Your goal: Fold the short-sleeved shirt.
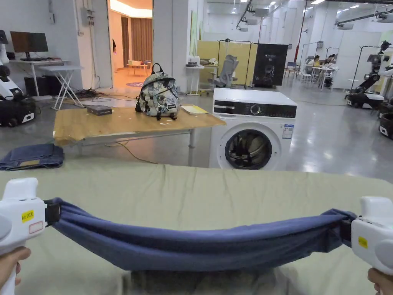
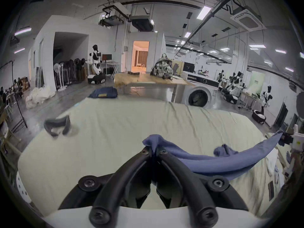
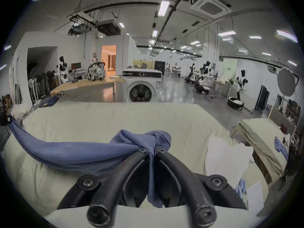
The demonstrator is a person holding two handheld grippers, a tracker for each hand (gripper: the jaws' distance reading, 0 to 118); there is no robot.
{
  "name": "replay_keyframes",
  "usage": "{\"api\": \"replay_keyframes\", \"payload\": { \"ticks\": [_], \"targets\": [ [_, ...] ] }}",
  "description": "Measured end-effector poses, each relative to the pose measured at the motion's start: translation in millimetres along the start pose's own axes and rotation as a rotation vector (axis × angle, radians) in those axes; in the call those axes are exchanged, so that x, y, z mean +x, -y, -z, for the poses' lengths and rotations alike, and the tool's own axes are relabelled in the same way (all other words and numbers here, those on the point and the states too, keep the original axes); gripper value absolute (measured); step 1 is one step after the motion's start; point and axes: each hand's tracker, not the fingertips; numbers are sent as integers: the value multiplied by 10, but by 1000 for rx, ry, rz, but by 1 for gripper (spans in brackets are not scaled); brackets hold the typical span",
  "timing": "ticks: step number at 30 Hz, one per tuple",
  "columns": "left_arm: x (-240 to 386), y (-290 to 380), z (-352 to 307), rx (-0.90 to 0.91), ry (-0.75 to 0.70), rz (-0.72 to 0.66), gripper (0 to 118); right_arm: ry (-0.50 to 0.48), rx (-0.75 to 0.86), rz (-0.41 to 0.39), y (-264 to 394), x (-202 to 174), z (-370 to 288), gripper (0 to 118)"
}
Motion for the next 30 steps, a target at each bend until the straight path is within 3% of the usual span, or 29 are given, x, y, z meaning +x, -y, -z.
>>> {"api": "replay_keyframes", "payload": {
  "ticks": [13,21,24,26,27,28,29,30],
  "targets": [
    [-213,1480,-735,-144,0,-51,0,-28,-191,-104,1357,194,-744,3],
    [-245,2053,-671,-276,-22,-70,0,-28,-305,-85,1859,250,-634,4],
    [-188,2098,-661,-280,-40,-60,0,-21,-316,-71,1934,243,-610,14],
    [-159,2048,-679,-271,-56,-42,14,-12,-301,-83,1921,225,-652,41],
    [-127,2015,-707,-266,-68,-32,28,-9,-287,-90,1912,225,-688,55],
    [-93,1974,-737,-260,-75,-25,57,-8,-272,-90,1877,219,-734,67],
    [-89,1933,-744,-256,-78,-23,70,-4,-258,-90,1843,210,-769,68],
    [-60,1882,-779,-240,-80,-21,72,-11,-229,-90,1788,196,-824,68]
  ]
}}
